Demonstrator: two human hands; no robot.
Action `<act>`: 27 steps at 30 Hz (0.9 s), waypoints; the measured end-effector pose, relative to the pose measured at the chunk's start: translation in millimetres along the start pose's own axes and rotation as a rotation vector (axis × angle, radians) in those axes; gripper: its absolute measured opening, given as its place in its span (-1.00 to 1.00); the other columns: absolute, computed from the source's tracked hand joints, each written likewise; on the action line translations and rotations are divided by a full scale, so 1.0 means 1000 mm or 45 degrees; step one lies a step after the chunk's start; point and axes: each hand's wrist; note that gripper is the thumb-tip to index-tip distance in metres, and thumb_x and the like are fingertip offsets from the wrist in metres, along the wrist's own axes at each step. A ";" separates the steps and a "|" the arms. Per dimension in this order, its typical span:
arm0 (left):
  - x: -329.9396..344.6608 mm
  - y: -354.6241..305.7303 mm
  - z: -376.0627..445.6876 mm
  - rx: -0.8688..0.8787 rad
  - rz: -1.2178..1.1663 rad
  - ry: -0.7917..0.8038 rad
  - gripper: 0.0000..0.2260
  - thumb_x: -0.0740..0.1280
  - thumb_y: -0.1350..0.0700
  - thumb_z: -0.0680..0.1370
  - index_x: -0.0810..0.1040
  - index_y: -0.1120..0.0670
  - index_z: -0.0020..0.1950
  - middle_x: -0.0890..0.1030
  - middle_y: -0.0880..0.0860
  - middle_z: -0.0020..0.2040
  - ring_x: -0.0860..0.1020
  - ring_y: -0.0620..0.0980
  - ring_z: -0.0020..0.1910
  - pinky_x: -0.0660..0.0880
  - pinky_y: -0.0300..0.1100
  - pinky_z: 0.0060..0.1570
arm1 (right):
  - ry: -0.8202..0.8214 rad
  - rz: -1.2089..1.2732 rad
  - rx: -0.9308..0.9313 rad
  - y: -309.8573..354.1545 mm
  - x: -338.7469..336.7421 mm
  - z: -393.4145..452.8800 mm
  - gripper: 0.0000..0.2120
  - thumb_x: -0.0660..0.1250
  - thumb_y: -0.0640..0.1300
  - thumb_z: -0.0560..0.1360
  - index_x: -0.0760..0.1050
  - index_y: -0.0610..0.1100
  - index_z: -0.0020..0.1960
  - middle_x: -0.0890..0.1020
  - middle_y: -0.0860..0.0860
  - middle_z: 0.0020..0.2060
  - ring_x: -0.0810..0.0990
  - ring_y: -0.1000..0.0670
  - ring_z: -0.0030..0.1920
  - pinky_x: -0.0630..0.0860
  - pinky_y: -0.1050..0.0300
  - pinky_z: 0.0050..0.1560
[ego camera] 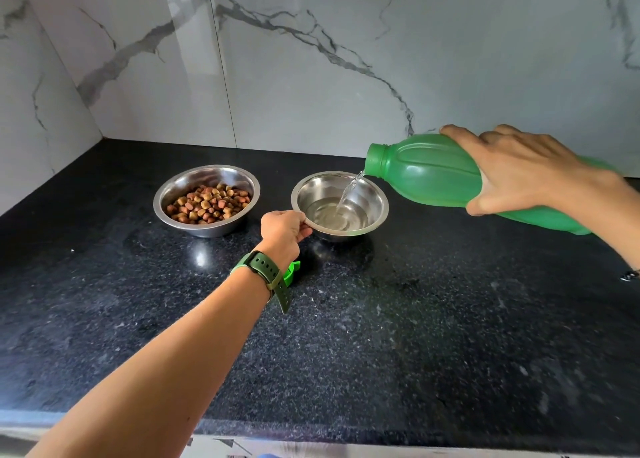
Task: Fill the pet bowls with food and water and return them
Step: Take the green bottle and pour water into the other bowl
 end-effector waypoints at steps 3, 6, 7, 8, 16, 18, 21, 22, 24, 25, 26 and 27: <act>0.000 0.000 0.000 -0.003 0.002 -0.003 -0.82 0.28 0.39 0.50 0.41 0.18 -0.24 0.48 0.12 -0.29 0.48 -0.02 -0.41 0.45 -0.35 -0.62 | 0.006 -0.002 0.000 0.000 0.000 0.001 0.07 0.46 0.14 0.22 -0.17 0.09 0.49 0.54 -0.12 0.03 0.44 -0.15 0.14 0.29 0.09 -0.20; 0.000 0.000 0.000 0.003 0.005 -0.002 -0.82 0.27 0.39 0.50 0.40 0.18 -0.25 0.48 0.12 -0.30 0.47 -0.03 -0.43 0.46 -0.34 -0.60 | 0.006 -0.005 -0.005 0.000 0.000 0.002 0.07 0.46 0.14 0.22 -0.16 0.08 0.49 0.54 -0.12 0.04 0.44 -0.16 0.15 0.30 0.08 -0.20; 0.000 0.000 0.000 0.007 0.003 -0.001 -0.82 0.28 0.39 0.50 0.40 0.18 -0.25 0.47 0.12 -0.30 0.47 -0.03 -0.43 0.46 -0.35 -0.60 | 0.004 -0.007 -0.006 0.000 0.001 0.002 0.07 0.46 0.15 0.22 -0.16 0.08 0.49 0.54 -0.12 0.05 0.44 -0.16 0.15 0.30 0.08 -0.19; 0.000 0.000 -0.001 0.008 0.002 -0.002 -0.82 0.28 0.38 0.51 0.40 0.18 -0.25 0.48 0.12 -0.30 0.47 -0.03 -0.42 0.46 -0.35 -0.60 | 0.004 -0.010 -0.008 0.000 0.001 0.003 0.07 0.45 0.15 0.22 -0.16 0.08 0.49 0.54 -0.12 0.05 0.44 -0.16 0.15 0.31 0.08 -0.19; 0.000 0.001 -0.001 0.010 0.016 -0.009 -0.82 0.28 0.38 0.51 0.40 0.17 -0.24 0.48 0.11 -0.29 0.48 -0.03 -0.41 0.47 -0.34 -0.57 | 0.012 -0.003 -0.004 0.000 0.001 0.004 0.07 0.45 0.14 0.21 -0.16 0.09 0.50 0.54 -0.12 0.04 0.44 -0.16 0.14 0.31 0.08 -0.20; 0.000 0.001 -0.001 0.013 0.019 -0.007 -0.82 0.28 0.38 0.51 0.40 0.17 -0.24 0.48 0.11 -0.29 0.49 -0.03 -0.41 0.48 -0.32 -0.52 | 0.015 -0.002 -0.002 -0.001 0.002 0.004 0.07 0.45 0.14 0.21 -0.16 0.09 0.49 0.54 -0.12 0.04 0.44 -0.16 0.13 0.31 0.08 -0.20; 0.000 0.001 -0.001 0.022 0.026 -0.001 -0.82 0.28 0.37 0.51 0.41 0.17 -0.24 0.48 0.11 -0.30 0.48 -0.03 -0.42 0.49 -0.32 -0.51 | 0.023 -0.003 0.003 -0.001 0.003 0.003 0.07 0.46 0.15 0.22 -0.17 0.09 0.50 0.54 -0.13 0.04 0.45 -0.16 0.13 0.31 0.08 -0.20; 0.000 0.001 0.000 0.023 0.025 0.000 -0.82 0.28 0.37 0.51 0.40 0.17 -0.24 0.48 0.11 -0.30 0.48 -0.03 -0.42 0.49 -0.33 -0.53 | 0.024 -0.001 0.004 -0.001 0.003 0.003 0.07 0.46 0.15 0.22 -0.17 0.08 0.50 0.54 -0.13 0.05 0.44 -0.16 0.14 0.31 0.08 -0.20; 0.000 0.001 -0.001 0.024 0.021 -0.001 -0.83 0.28 0.38 0.51 0.41 0.18 -0.24 0.48 0.11 -0.30 0.48 -0.02 -0.42 0.48 -0.35 -0.58 | 0.028 0.005 0.005 -0.001 0.004 0.003 0.07 0.46 0.14 0.22 -0.17 0.08 0.50 0.53 -0.13 0.05 0.44 -0.15 0.14 0.31 0.08 -0.20; 0.000 0.001 -0.001 0.025 0.018 -0.001 -0.83 0.28 0.38 0.51 0.41 0.18 -0.24 0.48 0.12 -0.30 0.48 -0.02 -0.41 0.47 -0.36 -0.59 | 0.031 0.008 0.005 -0.002 0.004 0.002 0.07 0.46 0.14 0.22 -0.17 0.08 0.50 0.53 -0.13 0.05 0.44 -0.15 0.14 0.31 0.08 -0.20; 0.000 0.001 -0.001 0.027 0.016 0.000 -0.83 0.27 0.38 0.51 0.41 0.18 -0.24 0.48 0.12 -0.30 0.48 -0.02 -0.41 0.47 -0.36 -0.60 | 0.030 0.010 0.006 -0.002 0.004 0.002 0.07 0.45 0.14 0.22 -0.17 0.09 0.50 0.54 -0.12 0.04 0.44 -0.15 0.14 0.31 0.08 -0.20; 0.000 0.001 -0.001 0.029 0.018 -0.002 -0.83 0.27 0.38 0.51 0.40 0.18 -0.24 0.48 0.11 -0.30 0.48 -0.03 -0.41 0.47 -0.36 -0.60 | 0.028 0.010 0.007 -0.003 0.004 0.002 0.07 0.45 0.14 0.22 -0.17 0.09 0.49 0.54 -0.12 0.04 0.44 -0.15 0.14 0.32 0.08 -0.19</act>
Point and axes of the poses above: each hand's wrist, its own z-axis towards the middle knuckle, its own x-axis out of the palm, y = z × x
